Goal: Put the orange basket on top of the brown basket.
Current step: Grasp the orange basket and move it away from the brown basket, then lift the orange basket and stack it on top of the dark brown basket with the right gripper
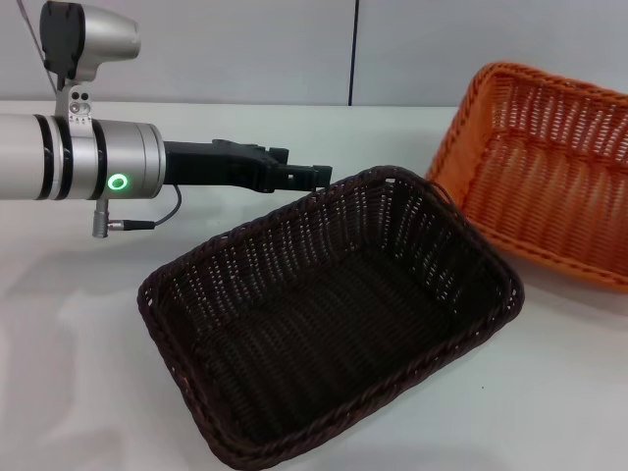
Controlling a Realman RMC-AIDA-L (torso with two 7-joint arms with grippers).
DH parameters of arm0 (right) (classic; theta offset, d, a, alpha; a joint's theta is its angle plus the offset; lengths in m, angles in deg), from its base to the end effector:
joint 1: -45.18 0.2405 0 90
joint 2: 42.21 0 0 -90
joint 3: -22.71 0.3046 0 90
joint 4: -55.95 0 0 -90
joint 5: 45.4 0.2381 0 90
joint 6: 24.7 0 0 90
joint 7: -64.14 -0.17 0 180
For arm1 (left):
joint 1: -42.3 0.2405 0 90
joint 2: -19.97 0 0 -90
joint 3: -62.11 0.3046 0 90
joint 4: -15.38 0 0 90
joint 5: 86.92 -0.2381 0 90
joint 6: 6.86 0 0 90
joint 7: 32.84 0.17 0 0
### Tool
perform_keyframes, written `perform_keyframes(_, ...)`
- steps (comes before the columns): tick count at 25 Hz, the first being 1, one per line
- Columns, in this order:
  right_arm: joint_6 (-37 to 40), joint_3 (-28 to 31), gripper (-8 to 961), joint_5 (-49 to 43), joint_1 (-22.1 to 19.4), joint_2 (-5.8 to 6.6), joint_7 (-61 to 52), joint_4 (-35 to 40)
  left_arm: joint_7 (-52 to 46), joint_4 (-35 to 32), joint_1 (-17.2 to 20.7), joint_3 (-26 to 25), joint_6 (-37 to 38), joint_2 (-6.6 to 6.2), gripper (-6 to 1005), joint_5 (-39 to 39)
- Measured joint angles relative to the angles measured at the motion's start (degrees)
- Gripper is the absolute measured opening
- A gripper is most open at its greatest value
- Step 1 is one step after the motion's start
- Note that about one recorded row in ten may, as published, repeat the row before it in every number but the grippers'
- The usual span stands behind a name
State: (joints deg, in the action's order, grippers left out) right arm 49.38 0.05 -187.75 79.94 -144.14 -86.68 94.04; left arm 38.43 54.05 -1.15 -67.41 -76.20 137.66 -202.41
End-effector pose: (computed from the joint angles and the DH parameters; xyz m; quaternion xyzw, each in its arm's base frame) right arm 0.4254 0.4420 0.1437 -0.6005 0.7177 0.1742 0.3065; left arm -0.2308 0.4856 -0.0523 -0.9083 -0.3353 -0.1842 0.1694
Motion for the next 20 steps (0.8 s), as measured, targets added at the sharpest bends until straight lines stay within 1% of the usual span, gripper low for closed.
perform_keyframes(3, -1.60, 0.33, 235, 1.26, -1.14, -0.10, 0.17, 0.47, 0.00, 0.00, 0.01, -0.01, -0.01, -0.01, 863, 0.00)
perform_keyframes(6, -2.80, 0.33, 217, 4.39, -2.76, -0.11, 0.81, 0.88, -0.05, 0.00, -0.04, 0.01, -0.01, -0.01, 863, 0.00)
perform_keyframes(7, -3.54, 0.34, 209, 7.50, -4.02, -0.11, 1.76, 1.26, -0.07, 0.00, -0.14, -0.01, -0.01, -0.01, 863, 0.00)
perform_keyframes(8, -3.54, 0.34, 202, 7.50, -4.02, -0.11, 1.76, 1.26, -0.07, 0.00, -0.14, -0.01, -0.01, -0.01, 863, 0.00)
perform_keyframes(9, -3.95, 0.34, 194, 10.13, -4.97, -0.11, 2.71, 1.48, -0.08, 0.00, -0.20, -0.01, -0.01, -0.01, 863, 0.00)
perform_keyframes(10, -3.95, 0.34, 192, 10.13, -4.97, -0.11, 2.71, 1.48, -0.10, 0.02, -0.24, -0.02, -0.01, -0.01, 863, 0.00)
perform_keyframes(13, -4.08, 0.38, 188, 14.90, -6.47, -0.11, 4.92, 1.65, -0.11, 0.07, -0.51, -0.03, -0.01, -0.04, 863, 0.00)
perform_keyframes(14, -3.99, 0.43, 186, 18.45, -7.37, -0.11, 6.76, 1.77, -0.12, 0.07, -0.57, -0.03, -0.01, -0.06, 863, 0.00)
perform_keyframes(15, -3.99, 0.43, 188, 18.45, -7.37, -0.11, 6.76, 1.77, -0.12, 0.07, -0.65, -0.03, 0.00, -0.07, 863, 0.00)
perform_keyframes(16, -3.89, 0.43, 189, 19.94, -7.69, -0.11, 7.55, 1.78, -0.11, 0.11, -0.67, -0.03, 0.06, -0.07, 863, 0.00)
perform_keyframes(17, -3.54, 0.43, 191, 23.38, -8.41, -0.10, 8.96, 1.79, -0.10, 0.31, -0.72, -0.02, 0.41, -0.09, 863, 0.00)
perform_keyframes(18, -3.54, 0.43, 193, 23.38, -8.41, -0.10, 8.96, 1.79, -0.10, 0.31, -0.72, -0.02, 0.41, -0.09, 863, 0.00)
perform_keyframes(19, -2.90, 0.43, 194, 26.39, -8.85, -0.10, 10.19, 1.82, -0.10, 0.39, -0.73, -0.02, 0.71, -0.09, 863, 0.00)
perform_keyframes(20, -2.90, 0.43, 196, 26.39, -8.85, -0.10, 10.19, 1.82, -0.09, 0.44, -0.73, -0.02, 0.93, -0.09, 863, 0.00)
